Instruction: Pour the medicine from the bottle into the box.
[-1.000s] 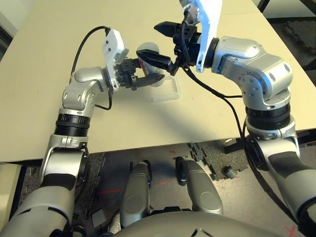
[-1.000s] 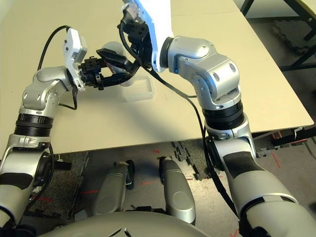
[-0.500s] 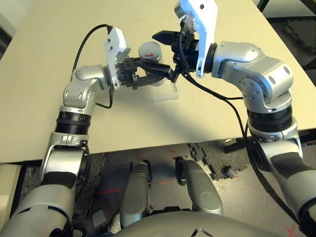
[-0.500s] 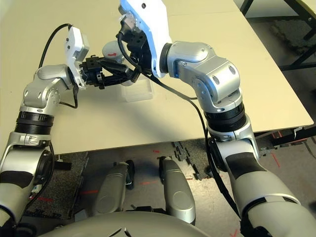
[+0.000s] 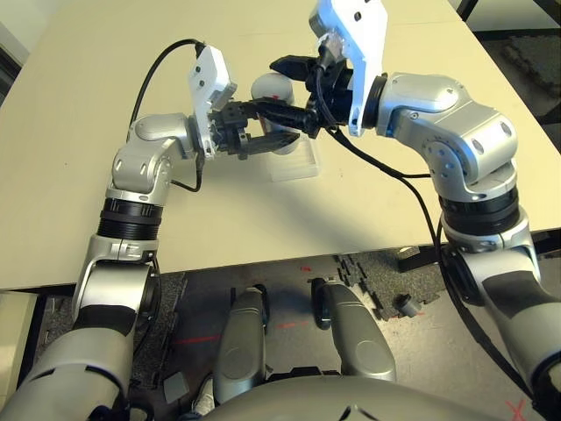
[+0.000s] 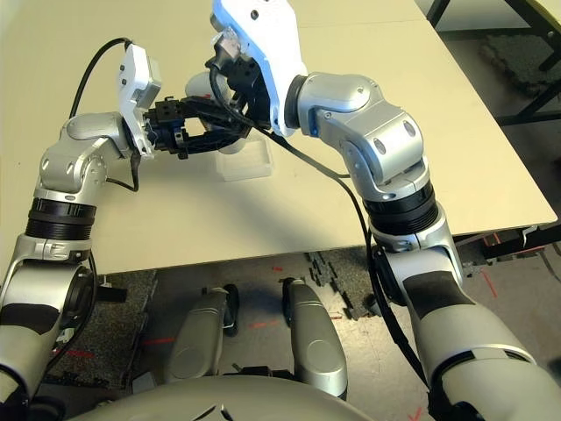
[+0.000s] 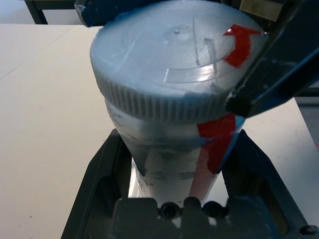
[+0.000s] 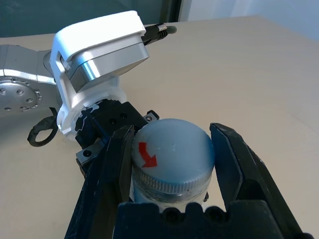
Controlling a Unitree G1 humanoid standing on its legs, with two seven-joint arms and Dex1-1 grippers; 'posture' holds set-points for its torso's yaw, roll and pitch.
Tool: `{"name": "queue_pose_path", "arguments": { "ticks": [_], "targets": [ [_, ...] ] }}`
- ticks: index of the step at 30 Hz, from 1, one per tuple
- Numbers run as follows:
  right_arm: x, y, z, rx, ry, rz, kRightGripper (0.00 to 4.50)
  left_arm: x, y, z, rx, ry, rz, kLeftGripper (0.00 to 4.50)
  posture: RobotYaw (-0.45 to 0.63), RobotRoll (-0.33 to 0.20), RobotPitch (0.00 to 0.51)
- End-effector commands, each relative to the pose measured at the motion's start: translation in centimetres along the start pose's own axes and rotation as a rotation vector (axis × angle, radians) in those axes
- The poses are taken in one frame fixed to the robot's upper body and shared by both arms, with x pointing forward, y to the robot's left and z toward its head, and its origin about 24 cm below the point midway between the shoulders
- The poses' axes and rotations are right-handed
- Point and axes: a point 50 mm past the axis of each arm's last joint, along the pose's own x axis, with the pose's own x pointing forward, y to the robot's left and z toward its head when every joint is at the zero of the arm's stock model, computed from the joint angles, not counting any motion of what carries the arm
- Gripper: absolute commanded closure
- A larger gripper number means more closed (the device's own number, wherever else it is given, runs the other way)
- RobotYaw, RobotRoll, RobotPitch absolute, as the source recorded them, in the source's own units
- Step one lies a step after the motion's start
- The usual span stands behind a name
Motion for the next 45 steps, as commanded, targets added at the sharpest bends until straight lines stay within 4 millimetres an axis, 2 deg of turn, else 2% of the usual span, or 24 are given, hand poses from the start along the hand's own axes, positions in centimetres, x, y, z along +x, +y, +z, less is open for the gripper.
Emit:
{"name": "queue_pose_path", "arguments": {
  "ticks": [1, 5, 9, 16, 22, 28, 30, 34, 40, 43, 45],
  "targets": [
    [-0.1, 0.3, -0.3, -0.011, 0.01, 0.02, 1.97, 0.2, -0.4, 0.2, 0.007, -0.002, -0.025, 1.74, 0.0, 0.0, 0.215],
    [-0.6, 0.2, -0.3, 0.024, -0.01, 0.073, 1.97, 0.4, -0.9, 1.0, 0.0, -0.025, -0.069, 1.74, 0.01, 0.0, 0.213],
    [-1.4, -0.3, -0.1, 0.069, -0.089, 0.196, 1.97, 0.4, -2.0, 1.5, 0.009, -0.017, -0.171, 1.74, 0.01, 0.0, 0.214],
    [-2.8, -1.4, -0.7, 0.086, -0.081, 0.406, 1.97, -0.3, -4.2, 2.0, 0.031, 0.029, -0.338, 1.74, 0.03, 0.0, 0.22],
    [-3.2, -2.3, -1.0, 0.075, -0.045, 0.47, 1.97, -0.6, -4.5, 1.8, 0.038, 0.044, -0.345, 1.74, 0.04, 0.0, 0.224],
    [-3.3, -2.7, -1.0, 0.082, -0.039, 0.437, 1.97, -0.5, -4.1, 1.7, 0.045, 0.036, -0.307, 1.74, 0.04, 0.0, 0.221],
    [-3.7, -3.1, -0.3, 0.1, -0.054, 0.397, 1.23, -0.5, -3.8, 1.6, 0.053, 0.035, -0.278, 1.74, 0.05, 0.0, 0.217],
    [-5.3, -3.4, 3.3, 0.165, -0.161, 0.341, 0.03, -0.8, -3.0, 1.3, 0.05, 0.03, -0.211, 1.74, 0.04, 0.0, 0.213],
    [-5.7, -1.4, 4.7, 0.158, -0.18, 0.32, 0.0, -1.4, -2.5, 0.3, 0.039, 0.059, -0.195, 1.74, 0.03, 0.0, 0.211],
    [-4.8, -0.8, 4.1, 0.121, -0.144, 0.259, 0.0, -1.5, -1.8, 0.1, 0.028, 0.059, -0.165, 1.74, 0.03, 0.0, 0.213],
    [-4.1, -0.7, 2.9, 0.112, -0.087, 0.215, 0.0, -1.4, -1.4, 0.0, 0.031, 0.061, -0.159, 1.74, 0.02, 0.0, 0.213]
  ]
}}
